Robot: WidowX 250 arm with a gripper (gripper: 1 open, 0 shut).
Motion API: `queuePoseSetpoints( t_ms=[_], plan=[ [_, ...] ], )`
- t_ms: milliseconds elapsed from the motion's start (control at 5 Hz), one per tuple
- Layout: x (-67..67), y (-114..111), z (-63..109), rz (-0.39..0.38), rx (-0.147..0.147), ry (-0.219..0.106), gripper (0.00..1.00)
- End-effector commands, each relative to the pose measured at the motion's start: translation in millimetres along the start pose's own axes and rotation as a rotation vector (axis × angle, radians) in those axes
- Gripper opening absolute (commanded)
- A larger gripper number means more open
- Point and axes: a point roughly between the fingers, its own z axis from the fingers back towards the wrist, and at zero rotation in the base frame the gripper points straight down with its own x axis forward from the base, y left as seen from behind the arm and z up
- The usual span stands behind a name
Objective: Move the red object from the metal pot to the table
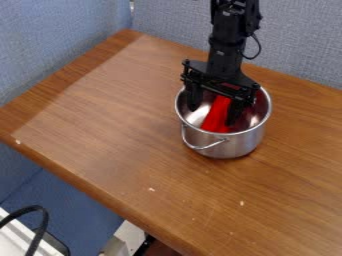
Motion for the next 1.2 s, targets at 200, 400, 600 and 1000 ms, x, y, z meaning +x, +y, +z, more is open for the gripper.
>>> queuePoseSetpoints(
  t_ms=[200,400,600,1000],
  plan=[
    [9.8,5.7,13.8,0.020,-0.010,-0.046,1.00],
    [10.2,5.8,13.2,0.021,-0.010,-0.045,1.00],
    [10.6,6.1,12.7,0.022,-0.011,-0.044,1.00],
    [10.9,6.3,9.9,0.019,-0.012,-0.038,0.00]
  ],
)
